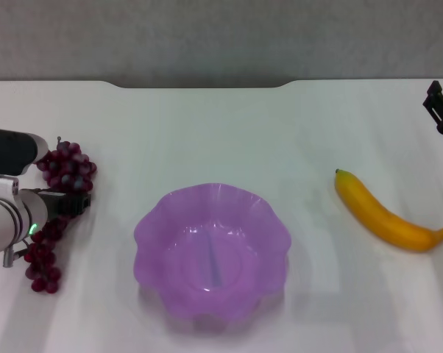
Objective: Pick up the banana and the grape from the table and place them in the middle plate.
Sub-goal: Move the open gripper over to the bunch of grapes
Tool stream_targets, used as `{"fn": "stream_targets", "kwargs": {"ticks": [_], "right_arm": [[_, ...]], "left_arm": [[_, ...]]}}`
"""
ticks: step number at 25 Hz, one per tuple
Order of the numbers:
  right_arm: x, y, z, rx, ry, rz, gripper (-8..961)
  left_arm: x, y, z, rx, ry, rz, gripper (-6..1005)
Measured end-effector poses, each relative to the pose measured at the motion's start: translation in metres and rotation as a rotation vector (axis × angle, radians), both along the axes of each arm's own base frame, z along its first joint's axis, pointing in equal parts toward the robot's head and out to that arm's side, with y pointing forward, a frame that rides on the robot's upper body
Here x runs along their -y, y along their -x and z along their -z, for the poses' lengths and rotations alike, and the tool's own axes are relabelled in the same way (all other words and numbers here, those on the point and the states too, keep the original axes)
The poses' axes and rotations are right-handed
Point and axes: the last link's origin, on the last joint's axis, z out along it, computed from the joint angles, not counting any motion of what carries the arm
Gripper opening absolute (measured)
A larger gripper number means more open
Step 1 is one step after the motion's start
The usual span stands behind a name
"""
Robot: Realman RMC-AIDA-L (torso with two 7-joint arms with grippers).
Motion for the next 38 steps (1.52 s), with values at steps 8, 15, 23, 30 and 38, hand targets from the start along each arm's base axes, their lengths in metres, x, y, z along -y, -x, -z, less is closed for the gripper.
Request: {"fn": "stream_targets", "kwargs": {"ticks": [8, 15, 23, 30, 38], "right_arm": [[0.0008, -0.0008, -0.0002, -0.001, -0.001, 0.001, 883], [0.001, -0.001, -0.0002, -0.001, -0.001, 0.002, 884], [0.0007, -0.0009, 0.0, -0.001, 0.0, 0.002, 883], [0.0007, -0.0008, 0.0, -0.001, 0.0, 0.002, 883], [0.0016, -0.0023, -0.0002, 0.0, 0.0, 0.006, 883]], "left_arm": [[-0.0007, -0.0009, -0.0003, 0.0, 0.005, -0.003, 520], [-0.0007, -0.0009, -0.0005, -0.004, 0.008, -0.002, 429], [-0.0013, -0.0013, -0.0009, -0.002, 0.005, -0.002, 382], [-0.0018, -0.0021, -0.0009, -0.002, 0.003, 0.003, 379], [-0.0036, -0.004, -0.0031, 0.0, -0.028, 0.032, 341]]}}
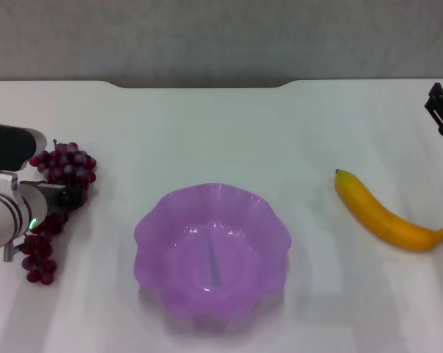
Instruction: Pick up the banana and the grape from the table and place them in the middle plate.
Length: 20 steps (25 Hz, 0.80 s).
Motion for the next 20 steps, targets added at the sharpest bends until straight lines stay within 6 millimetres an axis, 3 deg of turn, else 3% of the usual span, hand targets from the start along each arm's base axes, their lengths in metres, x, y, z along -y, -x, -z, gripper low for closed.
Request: {"fn": "stream_targets", "kwargs": {"ticks": [20], "right_arm": [[0.0006, -0.0004, -0.0007, 0.001, -0.004, -0.002, 883]], "left_arm": [[-0.0004, -0.0016, -0.0004, 0.002, -0.019, 0.022, 243]]}}
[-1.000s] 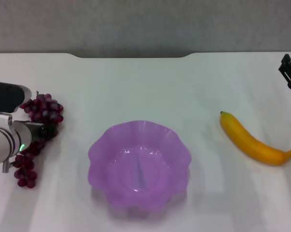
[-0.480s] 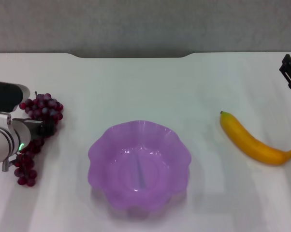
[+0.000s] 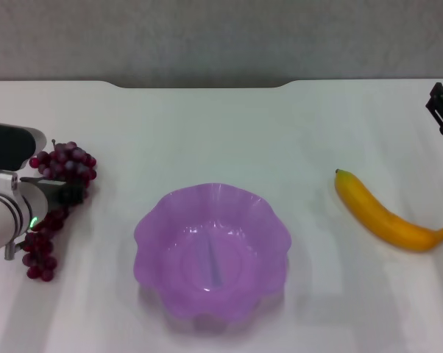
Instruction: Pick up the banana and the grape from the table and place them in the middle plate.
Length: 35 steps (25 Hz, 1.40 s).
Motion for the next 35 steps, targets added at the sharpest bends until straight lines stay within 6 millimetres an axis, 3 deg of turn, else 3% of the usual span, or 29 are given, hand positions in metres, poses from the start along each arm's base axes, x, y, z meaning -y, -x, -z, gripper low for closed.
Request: {"fn": "stream_targets", "kwargs": {"ticks": [20, 27, 35], "right_arm": [[0.001, -0.002, 0.0, 0.007, 0.001, 0.005, 883], [0.002, -0.003, 0.0, 0.01, 0.001, 0.01, 883], [0.003, -0.006, 0.0, 0.014, 0.003, 0.018, 883]], "left_arm": [[0.002, -0.039, -0.022, 0.034, -0.144, 0.232, 231], [0.009, -0.066, -0.035, 0.056, -0.143, 0.287, 228], [0.03, -0.105, -0.06, 0.057, -0.114, 0.346, 227]]}}
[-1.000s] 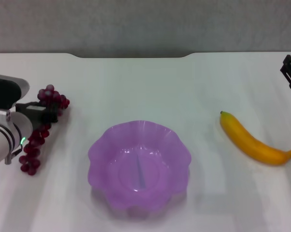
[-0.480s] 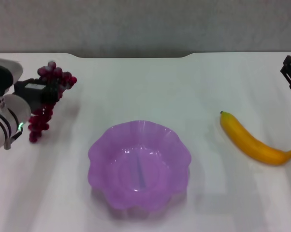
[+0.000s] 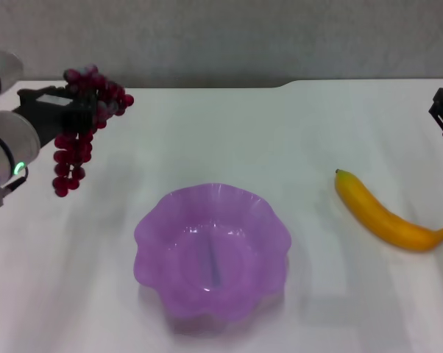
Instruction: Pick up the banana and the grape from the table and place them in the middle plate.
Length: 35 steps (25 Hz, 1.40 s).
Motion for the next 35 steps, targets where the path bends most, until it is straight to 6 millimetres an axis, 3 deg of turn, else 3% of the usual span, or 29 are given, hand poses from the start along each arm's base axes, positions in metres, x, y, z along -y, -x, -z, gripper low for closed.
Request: {"fn": "stream_targets", "kwargs": {"ticks": [4, 15, 27, 35], "right_arm": [[0.0, -0.001, 0.0, 0.001, -0.001, 0.002, 883], [0.004, -0.006, -0.002, 0.001, -0.009, 0.014, 883], [0.007, -0.01, -0.004, 0.001, -0.013, 0.023, 883], [0.005, -0.008, -0.004, 0.001, -0.014, 0.019, 883]], "left_arm": [[0.017, -0.02, -0.014, -0.02, 0.005, 0.046, 226], [0.058, -0.052, -0.035, -0.042, 0.016, 0.112, 220], [0.084, -0.049, -0.036, -0.013, 0.22, 0.21, 217], [0.098, -0.047, -0.014, 0.019, 0.41, 0.361, 214]]}}
